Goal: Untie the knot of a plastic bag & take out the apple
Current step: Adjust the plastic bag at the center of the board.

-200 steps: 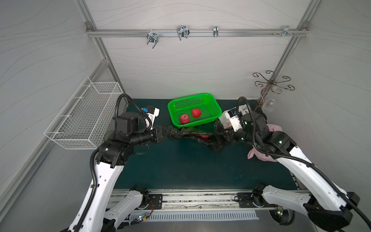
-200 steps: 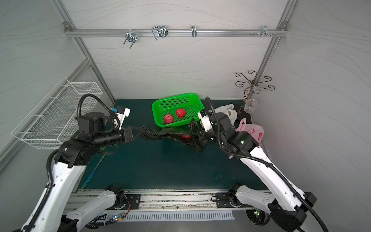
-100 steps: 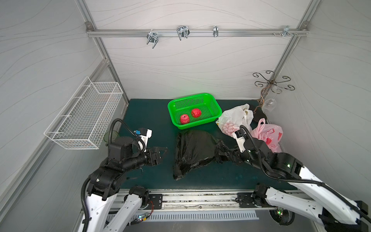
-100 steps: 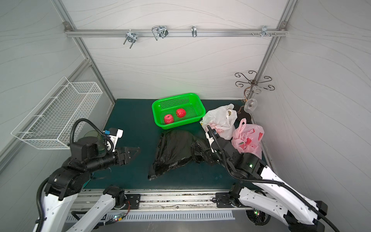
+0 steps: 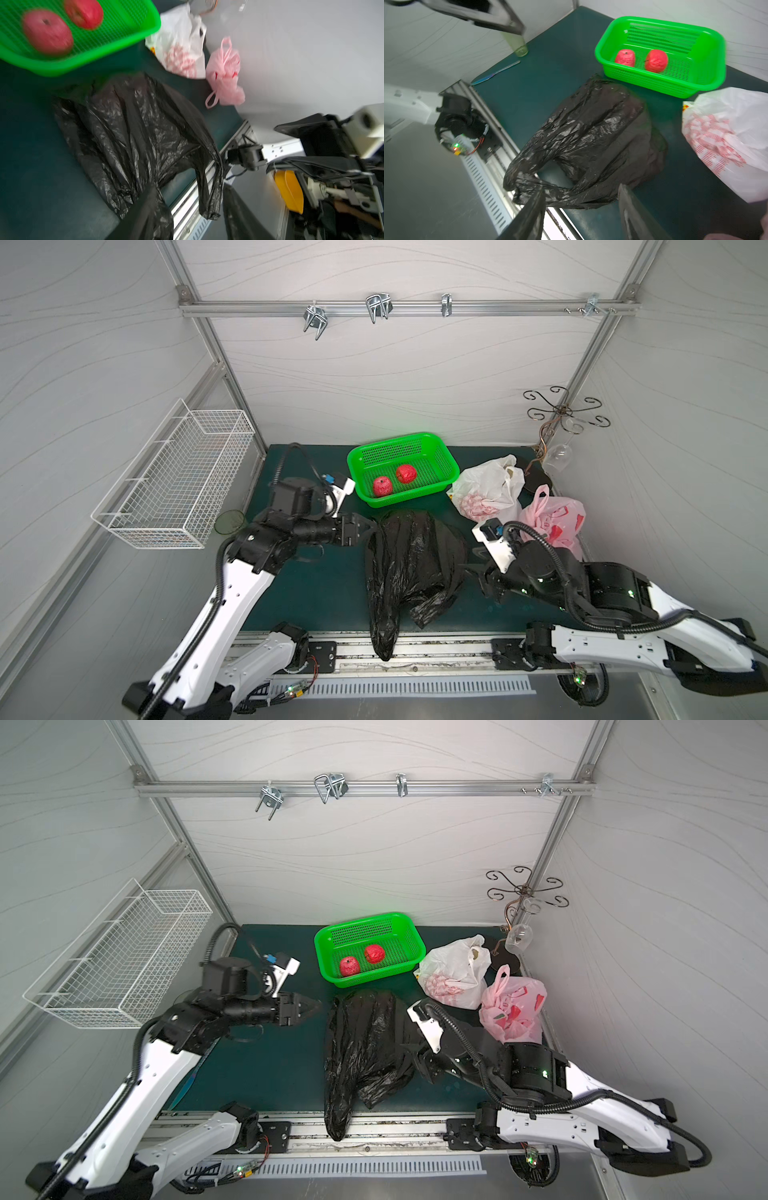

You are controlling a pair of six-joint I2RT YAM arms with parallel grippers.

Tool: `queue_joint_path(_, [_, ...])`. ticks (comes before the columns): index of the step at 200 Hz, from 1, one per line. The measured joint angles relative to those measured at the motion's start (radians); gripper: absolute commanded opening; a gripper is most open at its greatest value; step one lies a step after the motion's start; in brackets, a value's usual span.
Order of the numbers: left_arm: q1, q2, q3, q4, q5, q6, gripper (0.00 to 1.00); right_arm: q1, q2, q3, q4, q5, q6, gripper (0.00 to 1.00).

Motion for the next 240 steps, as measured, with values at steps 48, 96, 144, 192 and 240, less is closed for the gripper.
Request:
queue_joint_path(48, [-0.151,0.142,0.126,-0.108,-0.284,0.120,0.57,0.132,0.197,-0.087,0.095,-0.071,0.000,0.57])
queue_joint_path(96, [-0.133,0.133,0.044,0.003,-0.399,0.144,0.56,0.083,0.266,-0.375,0.268,-0.157,0.123,0.59])
queue_joint_path(144, [-0.117,0.128,-0.092,0.083,-0.385,0.146,0.57,-0.188,0.006,-0.579,0.207,-0.188,0.278,0.58])
queue_joint_path(192, [-0.003,0.113,-0.106,0.118,-0.294,0.142,0.57,-0.225,-0.179,-0.517,0.112,-0.152,0.337,0.54])
queue_joint_path(240, [0.018,0.107,-0.116,0.132,-0.251,0.135,0.57,0.018,0.101,-0.351,0.265,-0.170,0.284,0.60])
